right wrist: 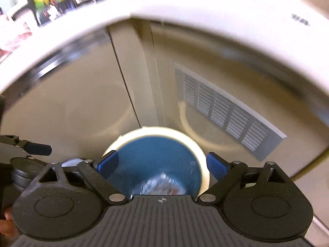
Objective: Collect trash
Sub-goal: 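Open the left gripper dropping the bottle while the right gripper releases the pouch, then raise both tools out of the bin back up to the mat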
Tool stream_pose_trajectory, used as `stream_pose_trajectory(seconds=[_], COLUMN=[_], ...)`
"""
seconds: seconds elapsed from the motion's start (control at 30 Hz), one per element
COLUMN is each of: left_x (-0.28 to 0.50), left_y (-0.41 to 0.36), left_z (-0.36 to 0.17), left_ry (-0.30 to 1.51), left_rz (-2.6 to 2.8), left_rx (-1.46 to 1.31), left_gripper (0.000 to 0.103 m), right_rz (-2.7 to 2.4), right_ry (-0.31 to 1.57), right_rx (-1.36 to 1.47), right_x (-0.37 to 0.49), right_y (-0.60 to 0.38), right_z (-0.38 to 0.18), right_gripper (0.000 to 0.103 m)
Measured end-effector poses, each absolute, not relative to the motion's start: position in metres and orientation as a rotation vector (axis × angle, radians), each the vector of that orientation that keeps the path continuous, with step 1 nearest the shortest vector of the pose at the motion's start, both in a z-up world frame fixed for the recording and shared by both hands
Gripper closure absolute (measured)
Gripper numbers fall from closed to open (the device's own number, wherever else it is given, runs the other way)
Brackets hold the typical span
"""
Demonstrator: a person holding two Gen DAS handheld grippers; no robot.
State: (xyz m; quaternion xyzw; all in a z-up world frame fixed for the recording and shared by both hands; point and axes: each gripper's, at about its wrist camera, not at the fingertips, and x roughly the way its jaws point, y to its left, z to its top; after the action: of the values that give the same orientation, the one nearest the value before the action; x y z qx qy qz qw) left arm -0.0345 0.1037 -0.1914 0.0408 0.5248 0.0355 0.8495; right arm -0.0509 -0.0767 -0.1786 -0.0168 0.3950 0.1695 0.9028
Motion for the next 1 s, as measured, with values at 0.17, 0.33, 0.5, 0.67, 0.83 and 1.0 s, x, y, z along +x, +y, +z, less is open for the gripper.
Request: stream_pose_trajectory(seconds=[0.17, 0.33, 0.5, 0.67, 0.83, 1.0], left_x=[-0.060, -0.067, -0.069, -0.072, -0.076, -0.076], left_y=[0.091, 0.085, 0.086, 0.084, 0.081, 0.080], left_z=[-0.176, -0.176, -0.170, -0.169, -0.169, -0.169], left_ry=[1.042, 1.015, 0.995, 0.976, 0.961, 0.965], left_rz=[0.066, 0.070, 0.077, 0.076, 0.075, 0.071], left_rx=[0.117, 0.141, 0.141, 0.155, 0.172, 0.177], left_gripper=[0.000, 0.000, 0.000, 0.000, 0.000, 0.000], right_rz=[0.352, 0.357, 0.353, 0.344, 0.341, 0.337], right_ry=[0.694, 0.626, 0.628, 0.621, 0.629, 0.645], right_rx=[-0.110, -0.143, -0.131, -0.114, -0.096, -0.083], right_x=[-0.090, -0.101, -0.107, -0.110, -0.112, -0.110], right_y=[-0.077, -0.080, -0.082, -0.084, -0.089, -0.091], right_z=[-0.160, -0.148, -0.147, -0.145, -0.148, -0.151], right_gripper=[0.004, 0.003, 0.002, 0.002, 0.001, 0.001])
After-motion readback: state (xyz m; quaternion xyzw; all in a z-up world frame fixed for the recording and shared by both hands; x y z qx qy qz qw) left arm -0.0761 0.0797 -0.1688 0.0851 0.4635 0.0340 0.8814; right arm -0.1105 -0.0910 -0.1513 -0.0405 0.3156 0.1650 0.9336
